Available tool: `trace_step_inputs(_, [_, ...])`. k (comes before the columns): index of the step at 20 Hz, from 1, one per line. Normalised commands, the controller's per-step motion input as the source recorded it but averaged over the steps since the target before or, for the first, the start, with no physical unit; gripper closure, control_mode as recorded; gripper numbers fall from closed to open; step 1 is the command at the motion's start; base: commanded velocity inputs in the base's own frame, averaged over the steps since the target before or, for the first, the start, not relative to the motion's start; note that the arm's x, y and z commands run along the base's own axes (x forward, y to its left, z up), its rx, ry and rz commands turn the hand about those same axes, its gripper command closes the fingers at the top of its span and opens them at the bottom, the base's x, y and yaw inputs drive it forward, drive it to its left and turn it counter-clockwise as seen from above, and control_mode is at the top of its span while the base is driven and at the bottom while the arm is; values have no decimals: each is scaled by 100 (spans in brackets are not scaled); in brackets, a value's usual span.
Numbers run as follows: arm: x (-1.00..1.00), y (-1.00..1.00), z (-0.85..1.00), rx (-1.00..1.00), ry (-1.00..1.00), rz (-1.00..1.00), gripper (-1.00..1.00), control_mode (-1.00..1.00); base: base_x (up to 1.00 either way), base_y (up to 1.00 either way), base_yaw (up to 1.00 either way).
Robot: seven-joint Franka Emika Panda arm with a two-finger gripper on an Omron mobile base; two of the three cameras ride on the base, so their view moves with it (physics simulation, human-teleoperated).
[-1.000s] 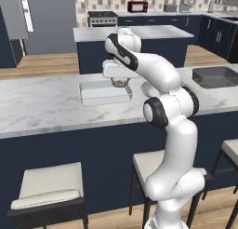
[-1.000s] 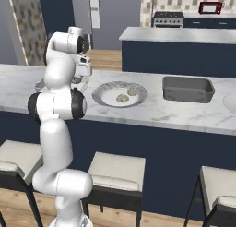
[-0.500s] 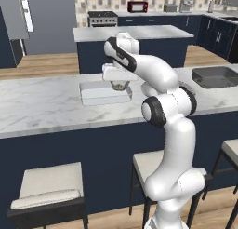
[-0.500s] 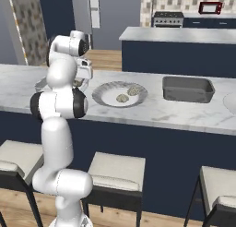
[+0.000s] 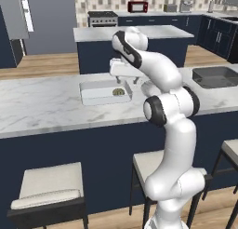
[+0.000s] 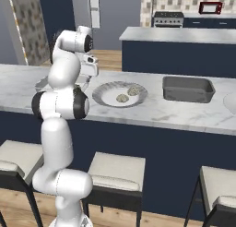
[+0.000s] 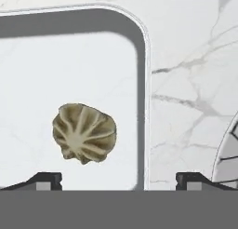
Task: Place two dumplings into each of the tupperware containers and then place the containers in the fridge.
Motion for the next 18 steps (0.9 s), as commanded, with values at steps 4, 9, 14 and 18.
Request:
trace_step_inputs(4, [-11, -100, 0, 1, 7, -28, -100, -100, 0, 0, 0])
trace_step_inputs(9, [-17, -100, -1, -1, 2, -32, -100, -100, 0, 0, 0])
trace_step_inputs(14, [-39, -100, -28, -19, -16, -24, -100, -100, 0, 0, 0])
trace_step_inputs(18, [-54, -71, -23, -12, -26, -4, -100, -100, 0, 0, 0])
